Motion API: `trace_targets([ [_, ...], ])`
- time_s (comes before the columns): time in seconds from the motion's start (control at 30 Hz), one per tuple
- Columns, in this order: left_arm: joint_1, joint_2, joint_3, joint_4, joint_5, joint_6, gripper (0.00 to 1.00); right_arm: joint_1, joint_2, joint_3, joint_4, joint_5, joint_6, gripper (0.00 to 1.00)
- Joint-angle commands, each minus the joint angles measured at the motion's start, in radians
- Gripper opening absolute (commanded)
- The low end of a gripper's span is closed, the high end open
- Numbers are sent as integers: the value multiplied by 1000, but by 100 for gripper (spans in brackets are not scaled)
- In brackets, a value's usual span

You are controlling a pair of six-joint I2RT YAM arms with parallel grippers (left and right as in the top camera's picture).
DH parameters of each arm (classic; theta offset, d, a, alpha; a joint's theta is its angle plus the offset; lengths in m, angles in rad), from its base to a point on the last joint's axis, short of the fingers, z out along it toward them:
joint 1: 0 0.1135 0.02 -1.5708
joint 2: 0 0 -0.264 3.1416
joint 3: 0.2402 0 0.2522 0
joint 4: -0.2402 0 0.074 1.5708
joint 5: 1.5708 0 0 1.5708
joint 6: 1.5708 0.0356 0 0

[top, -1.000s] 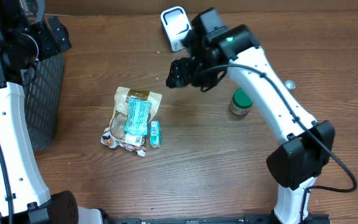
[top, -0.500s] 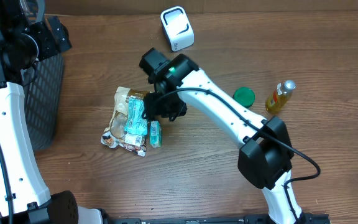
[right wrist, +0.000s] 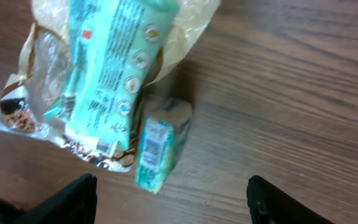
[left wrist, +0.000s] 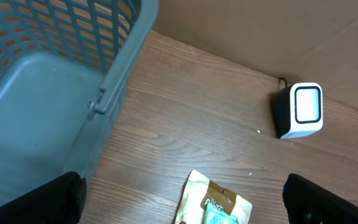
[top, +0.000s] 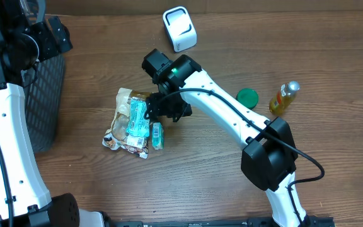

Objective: Scan the item barcode
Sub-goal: 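Grasp the Kleenex tissue pack with the right gripper and lift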

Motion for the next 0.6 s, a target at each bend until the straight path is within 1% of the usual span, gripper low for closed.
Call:
trace_targets([
  [0.0,-2,3,26,1,6,16,100,-23,0,-2,5,38,1,75],
  [0.1,-2,3,26,1,6,16,99,-39,0,-2,5,37,0,86],
  [0.17,-2,3,26,1,6,16,100,-49,0,-2,5,36,-3,100],
  [0.3,-2,3,26,1,6,16,100,-60,0,-2,-2,-1,-53,100],
  [0.37,-2,3,26,1,6,16,100,-60,0,-2,-18,-16,-55,100],
  [0.47,-2,3,26,1,6,16,100,-60,0,-3,-47,-15,-55,96],
  [0.57,-2,3,26,1,6,16,100,-60,0,-19,-48,-16,-53,96],
])
